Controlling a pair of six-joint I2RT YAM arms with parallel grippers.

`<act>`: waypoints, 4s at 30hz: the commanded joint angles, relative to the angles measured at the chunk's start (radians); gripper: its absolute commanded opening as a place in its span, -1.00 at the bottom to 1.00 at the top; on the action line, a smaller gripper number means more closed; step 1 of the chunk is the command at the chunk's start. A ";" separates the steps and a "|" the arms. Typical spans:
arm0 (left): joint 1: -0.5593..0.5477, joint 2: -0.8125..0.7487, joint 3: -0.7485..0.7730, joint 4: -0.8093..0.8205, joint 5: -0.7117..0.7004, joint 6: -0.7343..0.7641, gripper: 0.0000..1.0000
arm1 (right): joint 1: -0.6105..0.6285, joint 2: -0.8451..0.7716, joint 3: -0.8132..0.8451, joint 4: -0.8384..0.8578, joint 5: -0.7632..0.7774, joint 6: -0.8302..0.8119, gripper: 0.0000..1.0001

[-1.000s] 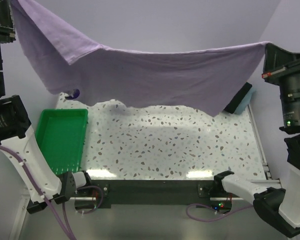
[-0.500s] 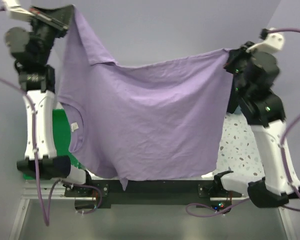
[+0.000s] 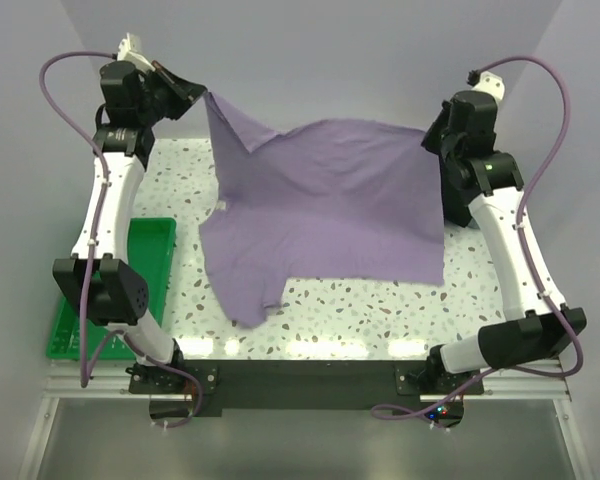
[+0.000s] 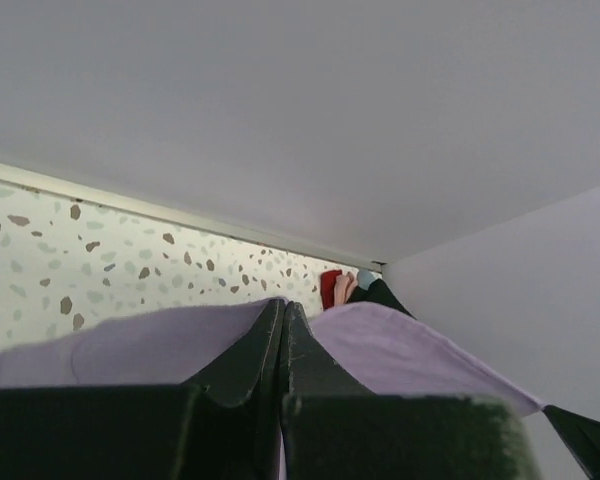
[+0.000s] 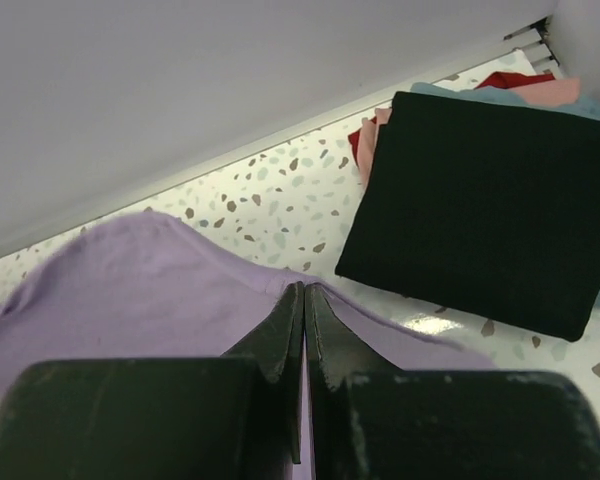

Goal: Fold and stack the t-shirts
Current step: Flatten the tshirt out, then fold the tshirt

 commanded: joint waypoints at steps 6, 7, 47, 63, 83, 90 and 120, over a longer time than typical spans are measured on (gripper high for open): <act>0.036 -0.118 0.155 0.134 0.066 0.027 -1.00 | 0.000 -0.145 0.173 0.010 -0.034 0.012 -1.00; 0.041 -0.132 0.150 0.168 0.084 0.010 -1.00 | -0.002 -0.181 0.177 0.015 -0.029 0.014 -1.00; -0.010 -0.019 -0.330 0.539 0.204 0.020 -0.78 | -0.044 -0.161 -0.330 0.205 0.184 0.009 -1.00; -0.119 0.063 -0.295 -0.117 -0.015 0.346 0.77 | -0.092 0.136 -0.304 0.052 -0.236 0.024 0.43; -0.122 -0.034 -0.852 -0.105 0.038 0.357 0.83 | 0.046 0.059 -0.801 0.131 -0.385 0.265 0.42; -0.122 0.101 -0.784 -0.121 -0.055 0.395 0.83 | 0.046 0.139 -0.786 0.130 -0.359 0.268 0.40; -0.154 0.592 0.030 -0.162 -0.037 0.489 0.85 | -0.081 0.576 -0.188 -0.048 -0.408 0.181 0.36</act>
